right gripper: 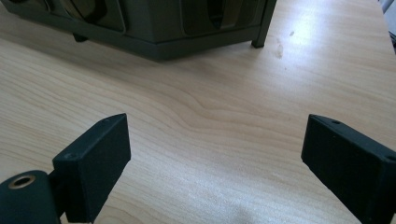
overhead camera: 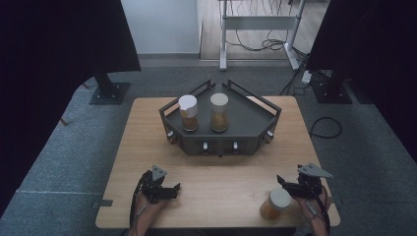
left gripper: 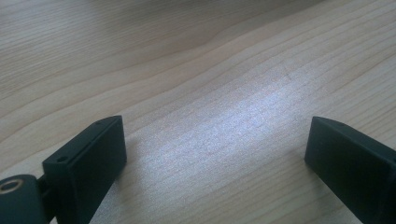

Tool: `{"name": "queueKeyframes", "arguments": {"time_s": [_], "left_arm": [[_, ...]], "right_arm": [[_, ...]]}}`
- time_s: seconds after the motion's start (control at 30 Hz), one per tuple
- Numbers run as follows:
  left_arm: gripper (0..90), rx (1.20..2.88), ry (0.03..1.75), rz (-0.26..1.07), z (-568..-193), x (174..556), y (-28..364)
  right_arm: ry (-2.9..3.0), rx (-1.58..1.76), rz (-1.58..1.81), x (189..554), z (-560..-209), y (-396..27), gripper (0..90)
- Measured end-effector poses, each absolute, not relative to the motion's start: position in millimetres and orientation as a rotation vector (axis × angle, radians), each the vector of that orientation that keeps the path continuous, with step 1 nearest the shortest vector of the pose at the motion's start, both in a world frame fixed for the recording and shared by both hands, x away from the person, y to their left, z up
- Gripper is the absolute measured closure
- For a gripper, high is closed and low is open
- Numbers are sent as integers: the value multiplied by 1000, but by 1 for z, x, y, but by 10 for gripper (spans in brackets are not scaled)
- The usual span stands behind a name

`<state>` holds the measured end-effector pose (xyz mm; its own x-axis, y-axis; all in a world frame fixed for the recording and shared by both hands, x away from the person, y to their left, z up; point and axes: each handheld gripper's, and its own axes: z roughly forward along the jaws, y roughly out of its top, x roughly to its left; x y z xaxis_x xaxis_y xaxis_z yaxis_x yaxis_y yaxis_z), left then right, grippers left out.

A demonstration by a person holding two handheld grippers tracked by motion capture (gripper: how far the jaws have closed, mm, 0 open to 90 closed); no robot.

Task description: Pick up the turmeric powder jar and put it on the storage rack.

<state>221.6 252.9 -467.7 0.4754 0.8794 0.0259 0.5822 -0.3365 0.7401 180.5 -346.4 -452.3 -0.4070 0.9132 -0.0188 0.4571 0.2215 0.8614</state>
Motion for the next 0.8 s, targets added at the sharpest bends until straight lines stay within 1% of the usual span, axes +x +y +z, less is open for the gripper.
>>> {"name": "queueKeyframes", "arguments": {"time_s": [0.8], "left_arm": [[49,2050,1206,565,-468,222,253]], "right_arm": [[1895,1188,1164,166,-428,-351,76]]}}
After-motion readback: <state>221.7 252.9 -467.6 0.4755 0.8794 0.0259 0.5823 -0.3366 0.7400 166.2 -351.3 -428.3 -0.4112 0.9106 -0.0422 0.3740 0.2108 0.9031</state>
